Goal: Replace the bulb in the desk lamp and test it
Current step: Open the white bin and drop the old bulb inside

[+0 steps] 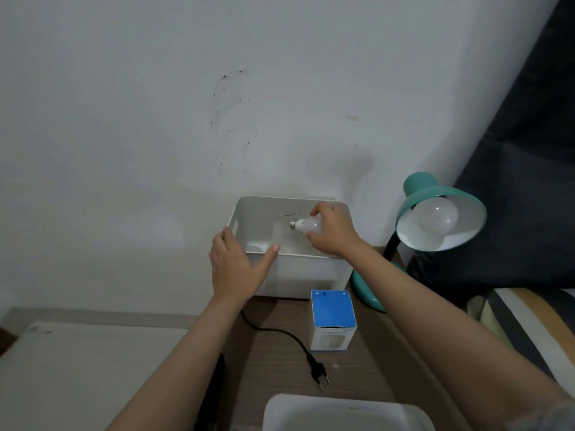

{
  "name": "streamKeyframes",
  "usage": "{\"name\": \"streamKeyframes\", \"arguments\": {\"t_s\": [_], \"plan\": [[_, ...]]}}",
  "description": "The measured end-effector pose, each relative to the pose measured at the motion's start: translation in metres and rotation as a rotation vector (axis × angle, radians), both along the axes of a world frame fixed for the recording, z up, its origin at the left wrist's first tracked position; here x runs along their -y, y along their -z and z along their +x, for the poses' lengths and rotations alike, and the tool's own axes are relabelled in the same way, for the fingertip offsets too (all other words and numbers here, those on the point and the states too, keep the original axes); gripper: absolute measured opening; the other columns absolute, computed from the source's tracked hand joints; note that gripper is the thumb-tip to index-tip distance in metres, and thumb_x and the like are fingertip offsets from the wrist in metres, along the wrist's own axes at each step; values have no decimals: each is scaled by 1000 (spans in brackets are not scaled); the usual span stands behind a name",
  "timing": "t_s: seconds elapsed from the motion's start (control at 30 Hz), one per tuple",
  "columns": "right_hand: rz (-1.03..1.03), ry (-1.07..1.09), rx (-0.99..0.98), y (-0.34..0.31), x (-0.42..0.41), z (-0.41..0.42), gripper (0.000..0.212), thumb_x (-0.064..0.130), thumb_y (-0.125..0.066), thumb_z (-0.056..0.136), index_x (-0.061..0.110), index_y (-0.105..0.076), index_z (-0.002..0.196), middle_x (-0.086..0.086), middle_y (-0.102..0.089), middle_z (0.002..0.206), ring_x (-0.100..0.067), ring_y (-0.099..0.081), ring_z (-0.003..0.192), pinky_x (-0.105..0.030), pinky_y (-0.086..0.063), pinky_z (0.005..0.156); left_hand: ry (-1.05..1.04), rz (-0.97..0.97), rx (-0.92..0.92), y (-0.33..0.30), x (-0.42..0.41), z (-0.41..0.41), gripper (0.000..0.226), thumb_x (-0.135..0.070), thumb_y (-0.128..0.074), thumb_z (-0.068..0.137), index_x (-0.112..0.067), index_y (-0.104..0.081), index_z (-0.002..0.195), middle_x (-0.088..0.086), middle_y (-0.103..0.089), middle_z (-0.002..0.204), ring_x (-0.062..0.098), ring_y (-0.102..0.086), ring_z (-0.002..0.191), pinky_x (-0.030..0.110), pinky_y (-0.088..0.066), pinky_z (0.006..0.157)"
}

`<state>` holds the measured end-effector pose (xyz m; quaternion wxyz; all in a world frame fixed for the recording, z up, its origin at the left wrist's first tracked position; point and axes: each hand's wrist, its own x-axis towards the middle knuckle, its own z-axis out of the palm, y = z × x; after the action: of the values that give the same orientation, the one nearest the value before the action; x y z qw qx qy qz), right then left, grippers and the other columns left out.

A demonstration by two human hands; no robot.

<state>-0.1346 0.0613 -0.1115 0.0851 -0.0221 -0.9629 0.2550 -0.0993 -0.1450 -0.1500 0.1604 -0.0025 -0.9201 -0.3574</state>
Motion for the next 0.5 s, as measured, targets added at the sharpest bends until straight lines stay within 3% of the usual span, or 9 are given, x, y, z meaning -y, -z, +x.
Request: {"name": "streamKeyframes", "arguments": {"t_s": [0.07,0.27,0.37,0.5], "plan": [[8,29,54,5,0,-7,43,26,-67,79,17,-47,116,-13,-47,119,-25,-51,91,-33,-43,83,-8,-5,-2,-1,0,0,112,-79,-47,66,0,-22,141,17,-34,136,38,-36,125,48,-36,106],[56,7,57,4,0,-15,53,25,-67,81,12,-44,127,-15,-51,125,-29,-52,109,-28,-37,79,-9,-16,-7,1,1,1,113,-81,-43,65,1,-22,141,17,-35,136,37,-36,125,50,-38,104],[29,-7,8,-3,0,-6,61,25,-69,80,12,-41,133,-16,-48,130,-29,-48,117,-30,-39,87,-7,-22,-15,1,1,1,114,-81,-42,65,1,-23,140,18,-36,135,38,-36,125,50,-38,105],[-108,-14,-125,-16,5,36,53,21,-65,84,12,-43,131,-11,-45,130,-25,-46,119,-34,-43,91,-24,-63,40,-4,-1,0,118,-83,-38,63,5,-22,140,22,-37,137,39,-36,127,48,-31,107]]}}
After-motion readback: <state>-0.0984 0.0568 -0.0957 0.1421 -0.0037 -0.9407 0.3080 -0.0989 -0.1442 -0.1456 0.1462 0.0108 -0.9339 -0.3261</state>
